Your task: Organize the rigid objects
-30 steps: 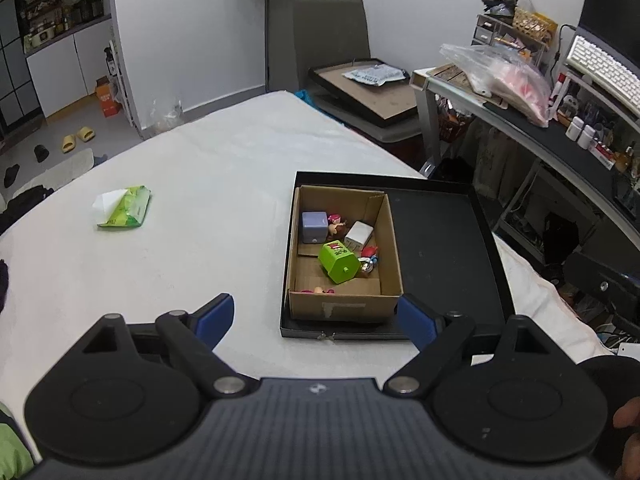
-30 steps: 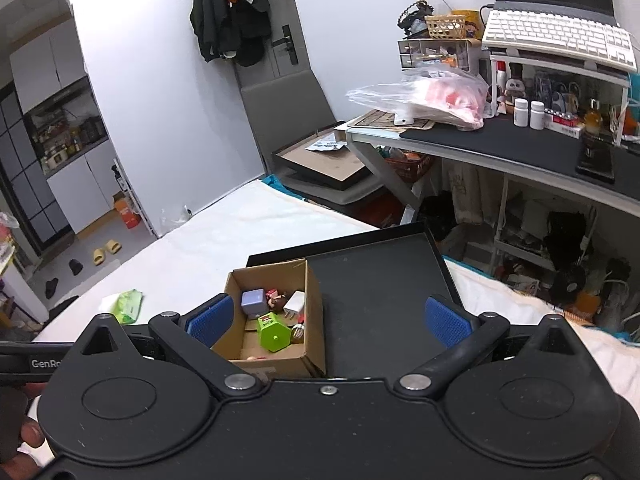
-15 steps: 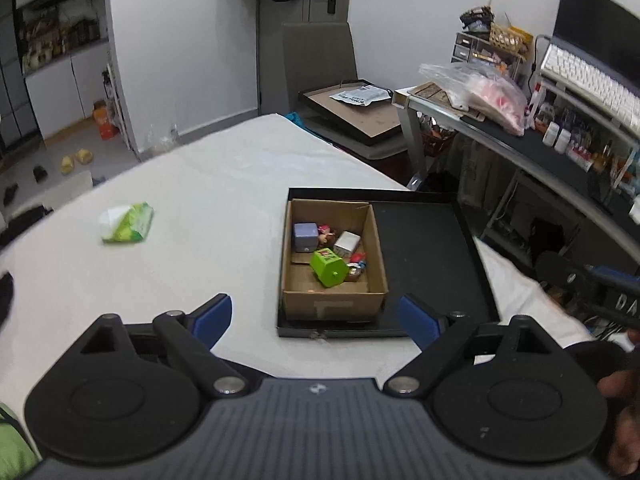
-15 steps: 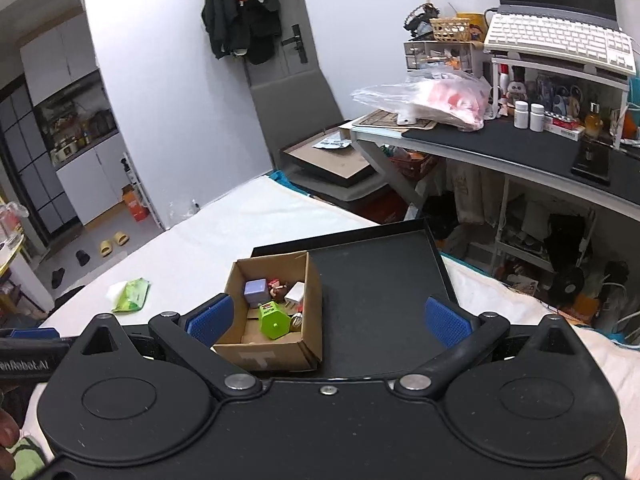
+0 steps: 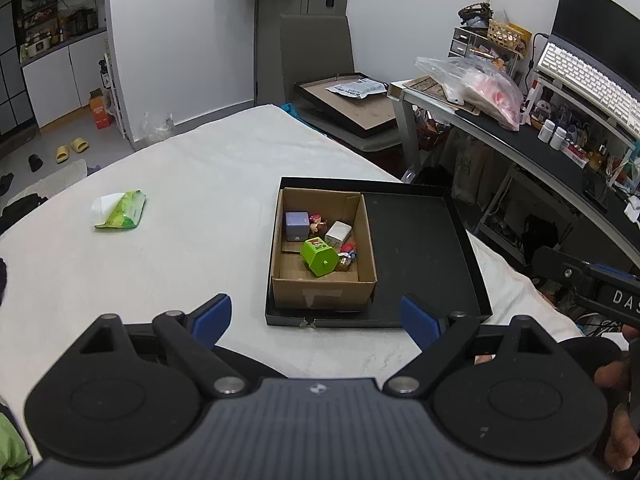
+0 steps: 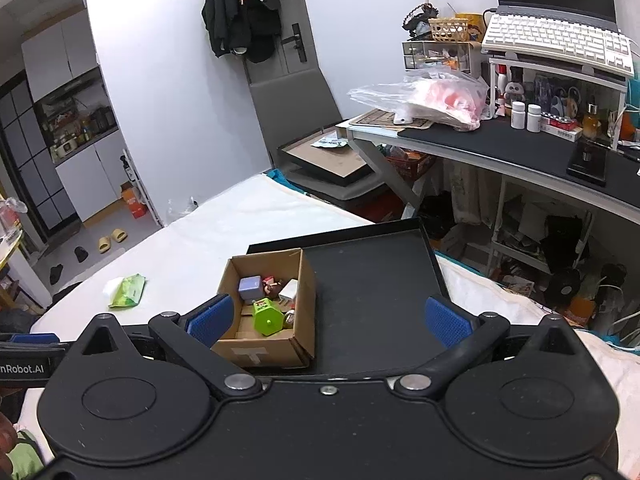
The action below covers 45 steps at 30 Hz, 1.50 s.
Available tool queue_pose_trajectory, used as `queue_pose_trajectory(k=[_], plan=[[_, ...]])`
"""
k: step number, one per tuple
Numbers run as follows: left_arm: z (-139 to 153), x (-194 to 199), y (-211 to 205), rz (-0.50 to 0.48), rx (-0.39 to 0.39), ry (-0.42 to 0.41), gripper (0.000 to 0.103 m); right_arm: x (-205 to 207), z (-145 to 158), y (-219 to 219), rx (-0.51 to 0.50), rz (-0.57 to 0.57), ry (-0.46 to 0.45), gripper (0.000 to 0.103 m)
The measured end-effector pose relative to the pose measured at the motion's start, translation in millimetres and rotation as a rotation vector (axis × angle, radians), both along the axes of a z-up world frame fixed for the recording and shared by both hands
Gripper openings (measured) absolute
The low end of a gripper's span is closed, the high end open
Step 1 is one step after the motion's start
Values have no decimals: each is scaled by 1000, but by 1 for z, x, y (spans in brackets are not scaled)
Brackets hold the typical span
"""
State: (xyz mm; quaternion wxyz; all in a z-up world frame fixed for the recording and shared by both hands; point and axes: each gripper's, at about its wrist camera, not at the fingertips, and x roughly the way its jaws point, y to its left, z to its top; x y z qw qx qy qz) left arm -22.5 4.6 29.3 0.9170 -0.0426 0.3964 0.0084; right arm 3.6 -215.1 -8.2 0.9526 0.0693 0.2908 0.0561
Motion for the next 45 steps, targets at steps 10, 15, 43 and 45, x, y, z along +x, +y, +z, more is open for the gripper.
queue_pose_trajectory(k=[10,15,43,45], plan=[[0,0,1,2,23,4,91,-4,2,1,-22,-6,-1,103],[0,0,3,9,1,17,90,-7,7,4,-54,-23,-8,103],[5,-2,7,29,13,11,91,-9,10,11,-87,7,-8,103],[4,-1,6,32,12,14,91,-9,12,11,-86,9,-9,103]])
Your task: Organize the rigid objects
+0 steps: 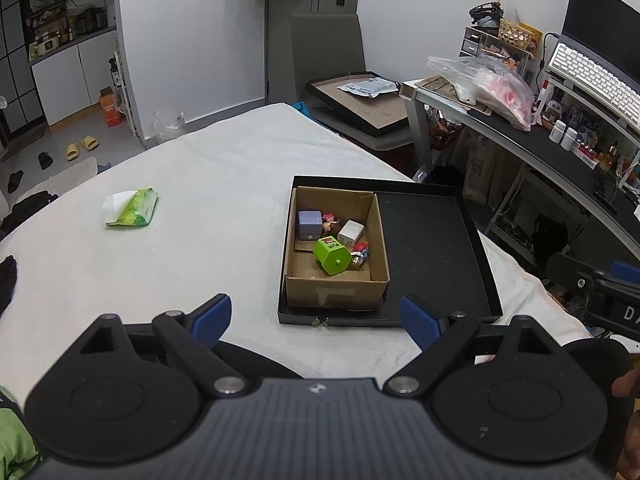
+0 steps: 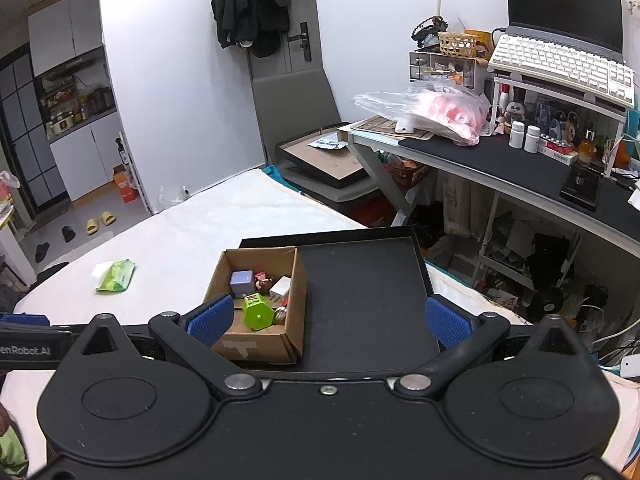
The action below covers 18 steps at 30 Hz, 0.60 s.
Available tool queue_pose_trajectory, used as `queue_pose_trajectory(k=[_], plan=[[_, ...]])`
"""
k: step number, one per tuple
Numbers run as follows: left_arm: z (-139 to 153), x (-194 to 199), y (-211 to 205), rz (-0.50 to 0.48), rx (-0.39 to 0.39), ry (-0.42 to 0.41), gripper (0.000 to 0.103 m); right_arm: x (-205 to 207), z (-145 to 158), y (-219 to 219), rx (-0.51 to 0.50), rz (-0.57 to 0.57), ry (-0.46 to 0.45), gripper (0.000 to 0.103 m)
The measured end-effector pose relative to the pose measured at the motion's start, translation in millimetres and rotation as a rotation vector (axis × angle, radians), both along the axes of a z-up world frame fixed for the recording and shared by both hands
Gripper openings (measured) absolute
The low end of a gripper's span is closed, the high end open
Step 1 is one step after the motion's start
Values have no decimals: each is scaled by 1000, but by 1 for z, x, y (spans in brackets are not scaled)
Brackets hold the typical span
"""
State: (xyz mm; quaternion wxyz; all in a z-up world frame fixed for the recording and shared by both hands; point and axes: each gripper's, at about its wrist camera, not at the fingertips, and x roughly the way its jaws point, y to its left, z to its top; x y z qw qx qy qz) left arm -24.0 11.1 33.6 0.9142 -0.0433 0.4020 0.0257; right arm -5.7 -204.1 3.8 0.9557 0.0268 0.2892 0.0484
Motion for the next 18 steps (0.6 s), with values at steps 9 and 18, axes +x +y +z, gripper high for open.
queue_pose_trajectory(k=[9,18], plan=[[-1,0,4,12,-4,2,91,-2,1,4,-11,13,-4,103],[0,-3,2,0,19,-14,90,0,-1,7,-24,7,3,103]])
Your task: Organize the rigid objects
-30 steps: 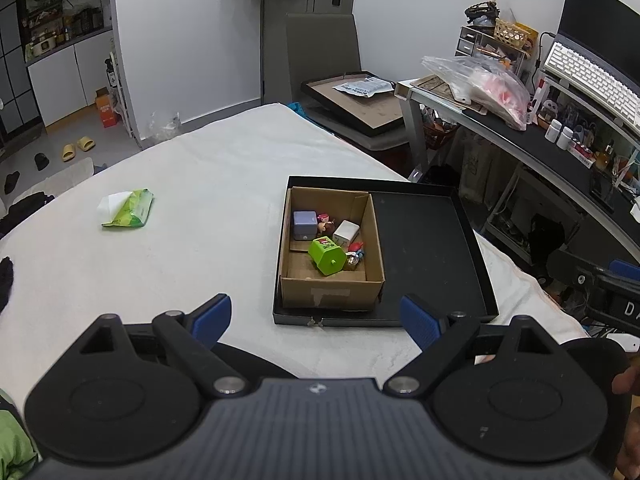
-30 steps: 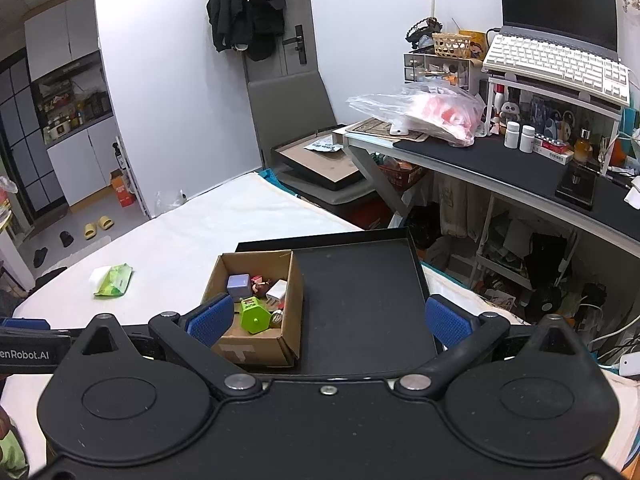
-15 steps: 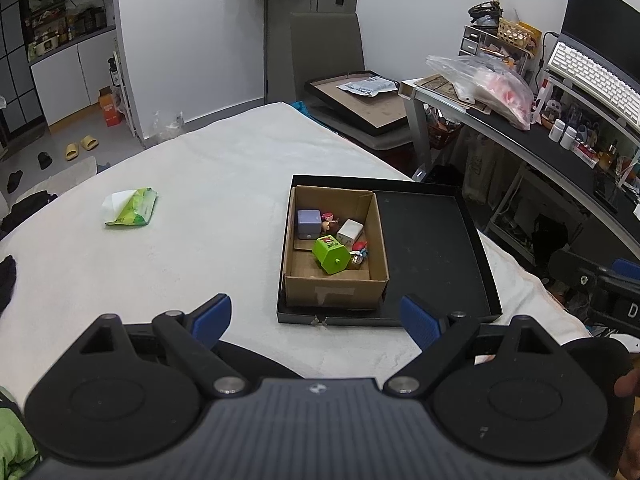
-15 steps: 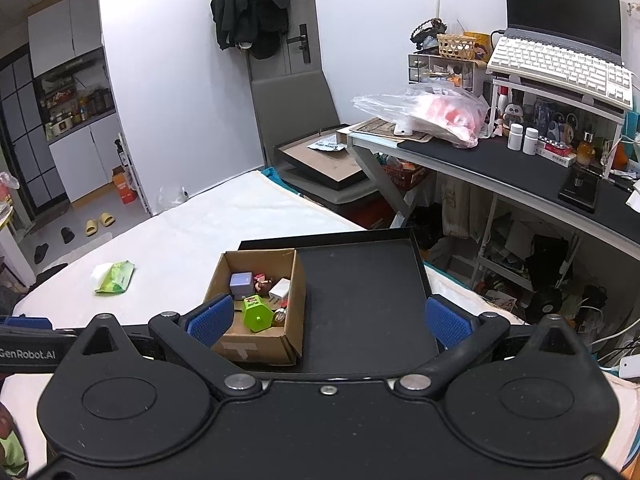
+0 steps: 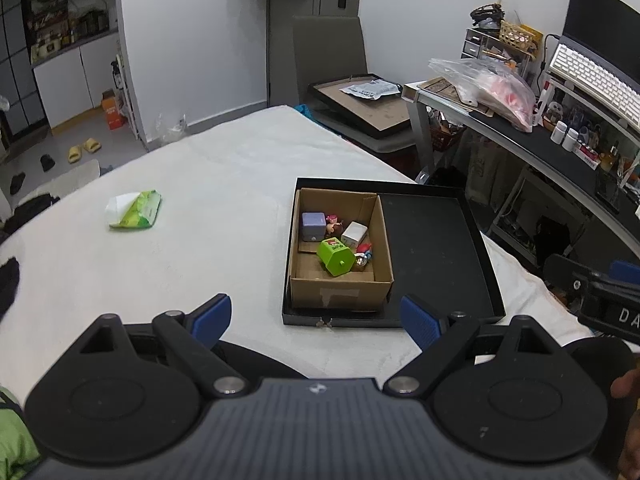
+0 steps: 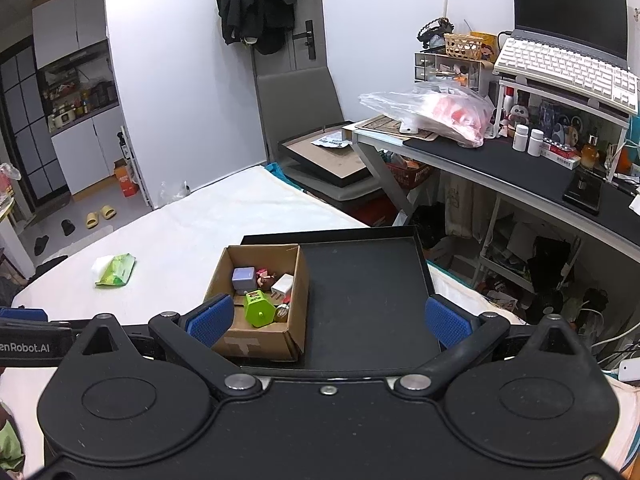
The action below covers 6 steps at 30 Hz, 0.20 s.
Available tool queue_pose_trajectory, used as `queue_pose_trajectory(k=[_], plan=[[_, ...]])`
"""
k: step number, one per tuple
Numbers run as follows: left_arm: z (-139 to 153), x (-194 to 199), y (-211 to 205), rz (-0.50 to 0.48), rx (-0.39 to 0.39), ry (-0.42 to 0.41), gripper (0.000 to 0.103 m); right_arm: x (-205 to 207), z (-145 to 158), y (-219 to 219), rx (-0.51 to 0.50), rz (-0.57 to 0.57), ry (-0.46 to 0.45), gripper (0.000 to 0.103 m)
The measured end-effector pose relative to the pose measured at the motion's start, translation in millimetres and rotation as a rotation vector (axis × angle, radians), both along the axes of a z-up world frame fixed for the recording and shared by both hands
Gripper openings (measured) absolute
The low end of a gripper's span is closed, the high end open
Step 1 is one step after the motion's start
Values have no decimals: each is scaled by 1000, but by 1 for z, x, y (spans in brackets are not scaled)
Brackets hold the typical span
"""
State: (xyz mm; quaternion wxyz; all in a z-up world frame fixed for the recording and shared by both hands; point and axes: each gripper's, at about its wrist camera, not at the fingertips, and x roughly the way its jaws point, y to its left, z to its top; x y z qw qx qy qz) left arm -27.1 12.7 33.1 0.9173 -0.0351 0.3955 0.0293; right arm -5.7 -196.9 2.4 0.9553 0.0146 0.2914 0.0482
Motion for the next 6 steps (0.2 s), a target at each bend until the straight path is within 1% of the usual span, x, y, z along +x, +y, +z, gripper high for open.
queue_pose_trajectory(k=[3,6], plan=[[0,0,-1,2,-10,2,91,-1,0,2,-16,-14,-6,103],[-1,2,-1,9,-13,7,91,0,0,1,-3,-11,4,103]])
